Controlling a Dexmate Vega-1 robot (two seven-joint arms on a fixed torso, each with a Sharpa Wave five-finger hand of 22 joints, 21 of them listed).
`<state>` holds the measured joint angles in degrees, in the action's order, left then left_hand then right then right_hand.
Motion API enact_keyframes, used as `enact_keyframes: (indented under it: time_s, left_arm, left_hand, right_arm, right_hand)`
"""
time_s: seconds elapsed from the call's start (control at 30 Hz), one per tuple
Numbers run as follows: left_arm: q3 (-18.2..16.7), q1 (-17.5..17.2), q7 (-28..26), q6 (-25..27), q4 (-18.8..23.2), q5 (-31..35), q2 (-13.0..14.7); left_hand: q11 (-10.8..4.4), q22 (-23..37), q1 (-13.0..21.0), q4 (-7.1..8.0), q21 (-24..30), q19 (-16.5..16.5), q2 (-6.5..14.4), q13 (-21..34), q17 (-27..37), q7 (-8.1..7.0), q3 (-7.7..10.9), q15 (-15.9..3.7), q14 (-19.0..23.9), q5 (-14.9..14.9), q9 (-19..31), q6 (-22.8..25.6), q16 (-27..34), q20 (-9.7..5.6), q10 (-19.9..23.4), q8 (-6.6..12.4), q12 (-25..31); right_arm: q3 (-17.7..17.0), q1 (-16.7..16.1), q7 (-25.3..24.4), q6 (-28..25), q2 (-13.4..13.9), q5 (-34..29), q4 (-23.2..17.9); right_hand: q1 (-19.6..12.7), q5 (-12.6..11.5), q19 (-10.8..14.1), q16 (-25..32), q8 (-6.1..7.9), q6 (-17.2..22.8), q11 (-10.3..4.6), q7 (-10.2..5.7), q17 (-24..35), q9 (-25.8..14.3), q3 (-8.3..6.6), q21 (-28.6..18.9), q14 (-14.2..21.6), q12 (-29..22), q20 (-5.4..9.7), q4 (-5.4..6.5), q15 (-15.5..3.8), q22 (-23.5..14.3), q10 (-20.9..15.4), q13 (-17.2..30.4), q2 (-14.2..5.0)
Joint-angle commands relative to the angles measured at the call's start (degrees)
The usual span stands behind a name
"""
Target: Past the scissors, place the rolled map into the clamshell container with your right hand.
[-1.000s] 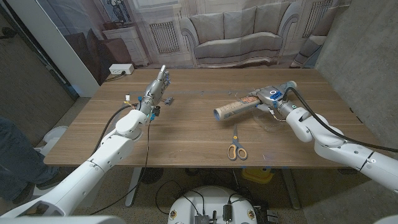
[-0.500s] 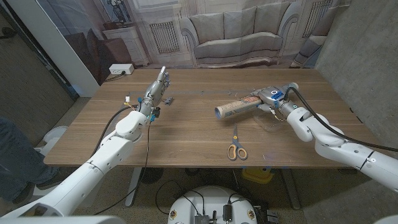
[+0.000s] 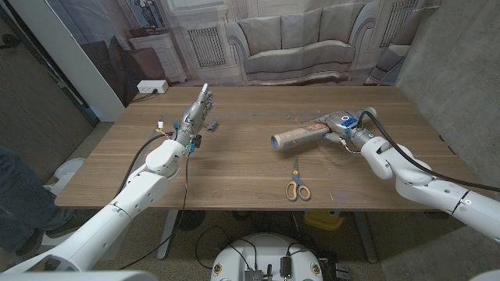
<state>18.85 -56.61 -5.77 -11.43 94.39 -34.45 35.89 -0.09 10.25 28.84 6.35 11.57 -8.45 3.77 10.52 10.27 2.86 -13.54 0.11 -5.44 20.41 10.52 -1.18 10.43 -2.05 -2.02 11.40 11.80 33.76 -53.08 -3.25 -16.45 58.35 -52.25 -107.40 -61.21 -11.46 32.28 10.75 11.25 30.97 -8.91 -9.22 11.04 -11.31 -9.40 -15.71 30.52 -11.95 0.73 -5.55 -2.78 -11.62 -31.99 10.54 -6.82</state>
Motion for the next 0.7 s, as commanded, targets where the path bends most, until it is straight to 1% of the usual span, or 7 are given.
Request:
enact_keyframes:
  time_s: [0.03,0.1,0.33,0.37,0.53,0.7]
  left_arm:
    - [0.34,0.30,-0.09,-0.08,-0.09,0.27,-0.27]
    - [0.37,0.36,0.03,-0.11,-0.22,0.23,-0.30]
    - [0.42,0.67,0.34,-0.12,-0.69,0.08,-0.39]
    - [0.44,0.71,0.38,-0.11,-0.75,0.06,-0.41]
    - [0.50,0.80,0.45,-0.01,-0.85,0.00,-0.42]
    - [0.47,0.80,0.42,0.06,-0.71,0.01,-0.33]
  left_hand:
    - [-0.73,0.29,0.18,-0.11,0.05,-0.45,0.24,0.31,0.19,-0.29,-0.43,-0.27,-0.41,0.18,0.15,0.30,0.29,0.03,-0.17,-0.16,-0.18]
    - [-1.18,0.29,0.20,-0.11,0.06,-0.44,0.27,0.31,0.19,-0.33,-0.47,-0.36,-0.42,0.18,0.15,0.34,0.29,0.03,-0.24,-0.15,-0.21]
    - [-1.11,0.29,0.24,-0.12,0.03,-0.53,0.31,0.31,0.18,-0.56,-0.56,-0.68,-0.42,0.18,0.15,0.40,0.29,0.18,-0.26,-0.13,-0.22]
    - [-1.10,0.29,0.24,-0.12,0.03,-0.53,0.31,0.31,0.18,-0.60,-0.57,-0.68,-0.42,0.18,0.15,0.42,0.29,0.18,-0.27,-0.12,-0.22]
    - [-1.14,0.29,0.27,-0.13,0.03,-0.56,0.35,0.31,0.18,-0.56,-0.61,-0.64,-0.46,0.17,0.15,0.39,0.28,0.15,-0.25,-0.14,-0.21]
    - [-1.06,0.29,0.30,-0.13,0.03,-0.57,0.38,0.31,0.18,-0.50,-0.67,-0.60,-0.48,0.17,0.15,0.40,0.28,0.18,-0.30,-0.14,-0.23]
  right_arm:
    - [0.26,-0.31,-0.51,-0.87,0.00,0.29,0.53]
    - [0.40,-0.21,-0.29,-1.01,-0.04,0.23,0.60]
    - [0.64,-0.11,0.14,-1.86,-0.01,-0.11,0.58]
    - [0.66,-0.12,0.15,-1.97,-0.01,-0.13,0.61]
    - [0.84,-0.20,0.19,-2.49,-0.03,-0.31,0.65]
    - [1.06,-0.28,0.49,-2.92,0.02,-0.51,0.56]
  right_hand:
    - [0.16,-0.15,1.69,-0.21,0.07,-0.16,-0.05,-0.28,0.11,-0.17,0.16,-0.12,-0.42,0.30,11.43,0.02,-9.72,-0.04,0.38,0.15,-0.02]
    - [0.16,-0.20,1.47,-0.26,0.04,-0.28,-0.04,-0.56,0.11,-0.18,0.18,-0.01,-0.69,0.43,11.45,-0.01,-9.74,-0.03,0.79,0.15,-0.01]
    - [0.22,-0.35,0.54,-0.54,-0.07,-0.76,-0.18,-0.99,0.06,-0.22,0.44,0.46,-2.08,0.65,11.44,-0.16,-9.64,0.01,1.82,0.17,0.41]
    - [0.22,-0.42,0.47,-0.49,-0.04,-0.77,-0.62,-0.98,0.06,-0.23,0.51,0.52,-2.26,0.68,11.43,-0.21,-9.71,0.03,2.10,0.18,0.49]
    - [0.23,-0.48,0.29,-0.57,-0.10,-1.07,-0.39,-1.16,0.00,-0.25,0.75,0.64,-2.83,0.68,11.43,-0.36,-9.67,0.05,2.42,0.19,0.97]
    - [0.68,-0.59,0.03,-0.47,-0.14,-1.42,-0.35,-1.17,0.01,-0.28,1.22,0.83,-3.23,0.73,11.39,-0.26,-9.57,0.08,3.03,0.21,1.49]
